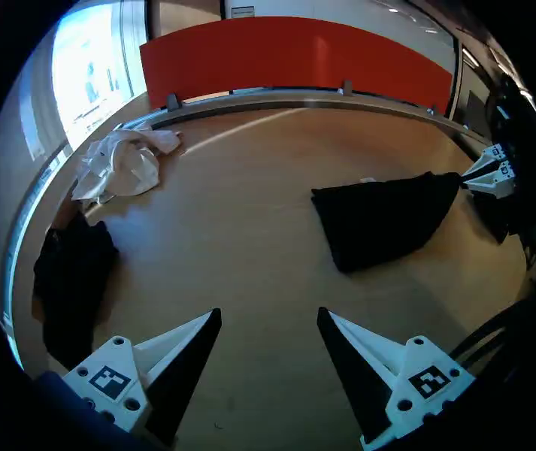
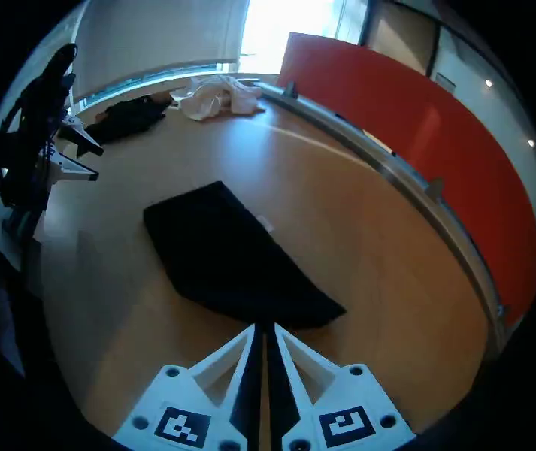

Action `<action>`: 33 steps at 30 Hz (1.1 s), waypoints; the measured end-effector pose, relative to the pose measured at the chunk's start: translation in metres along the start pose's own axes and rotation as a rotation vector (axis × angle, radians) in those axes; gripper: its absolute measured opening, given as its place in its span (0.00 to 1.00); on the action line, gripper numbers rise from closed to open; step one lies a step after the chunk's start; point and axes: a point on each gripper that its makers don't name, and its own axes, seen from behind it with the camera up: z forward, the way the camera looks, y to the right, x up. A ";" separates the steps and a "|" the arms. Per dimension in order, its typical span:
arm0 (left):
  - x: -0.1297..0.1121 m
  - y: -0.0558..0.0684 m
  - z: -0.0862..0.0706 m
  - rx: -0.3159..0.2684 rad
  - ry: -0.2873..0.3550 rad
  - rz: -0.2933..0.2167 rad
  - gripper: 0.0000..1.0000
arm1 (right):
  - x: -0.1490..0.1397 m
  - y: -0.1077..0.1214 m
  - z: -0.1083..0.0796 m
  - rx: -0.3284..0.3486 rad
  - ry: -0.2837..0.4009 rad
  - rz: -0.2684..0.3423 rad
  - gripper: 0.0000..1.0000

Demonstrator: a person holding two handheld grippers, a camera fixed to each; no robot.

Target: Fold towel

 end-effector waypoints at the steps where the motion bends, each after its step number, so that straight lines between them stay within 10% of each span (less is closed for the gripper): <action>1: 0.000 -0.001 -0.001 0.001 0.001 -0.002 0.95 | 0.006 0.000 0.000 0.000 0.007 -0.006 0.03; 18: -0.003 -0.015 -0.010 0.008 0.008 -0.022 0.95 | 0.057 -0.006 0.005 0.020 0.048 -0.092 0.03; 33: 0.003 -0.027 -0.036 0.011 0.043 -0.084 0.95 | 0.114 -0.060 0.057 0.147 0.054 -0.209 0.03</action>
